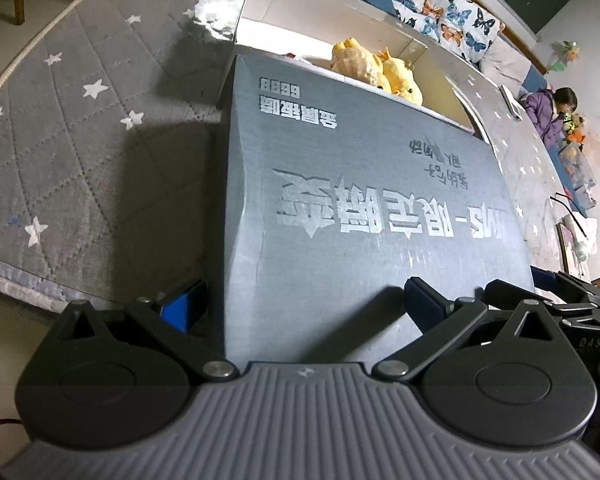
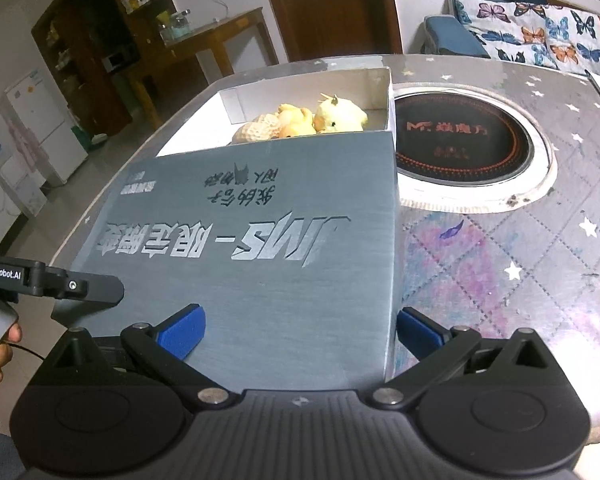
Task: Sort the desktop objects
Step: 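Lower the grey lid over the white box opening with both grippers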
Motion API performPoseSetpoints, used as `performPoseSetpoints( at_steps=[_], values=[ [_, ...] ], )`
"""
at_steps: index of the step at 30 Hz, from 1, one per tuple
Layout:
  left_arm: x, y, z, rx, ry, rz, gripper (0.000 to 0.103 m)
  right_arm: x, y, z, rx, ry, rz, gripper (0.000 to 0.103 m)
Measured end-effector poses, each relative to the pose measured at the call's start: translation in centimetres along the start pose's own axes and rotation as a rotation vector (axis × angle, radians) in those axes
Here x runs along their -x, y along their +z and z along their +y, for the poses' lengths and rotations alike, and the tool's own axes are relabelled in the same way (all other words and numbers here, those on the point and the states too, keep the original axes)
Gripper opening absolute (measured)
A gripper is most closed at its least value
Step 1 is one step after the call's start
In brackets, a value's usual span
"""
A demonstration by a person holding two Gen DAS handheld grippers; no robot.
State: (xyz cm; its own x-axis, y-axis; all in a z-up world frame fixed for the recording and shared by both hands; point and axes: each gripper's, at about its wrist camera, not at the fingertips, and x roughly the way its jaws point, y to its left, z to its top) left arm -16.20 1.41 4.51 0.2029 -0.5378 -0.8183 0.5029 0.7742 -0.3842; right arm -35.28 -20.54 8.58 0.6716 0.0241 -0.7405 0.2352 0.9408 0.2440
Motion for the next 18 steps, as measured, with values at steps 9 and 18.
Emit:
performPoseSetpoints(
  at_steps=[9, 18],
  values=[
    [-0.6, 0.7, 0.4, 0.014, -0.008, 0.007, 0.103, -1.0, 0.3, -0.6, -0.015, 0.011, 0.015, 0.103],
    [-0.8, 1.7, 0.2, 0.01, -0.007, 0.06, 0.103, -1.6, 1.4, -0.9, 0.009, 0.028, 0.045, 0.103]
  ],
)
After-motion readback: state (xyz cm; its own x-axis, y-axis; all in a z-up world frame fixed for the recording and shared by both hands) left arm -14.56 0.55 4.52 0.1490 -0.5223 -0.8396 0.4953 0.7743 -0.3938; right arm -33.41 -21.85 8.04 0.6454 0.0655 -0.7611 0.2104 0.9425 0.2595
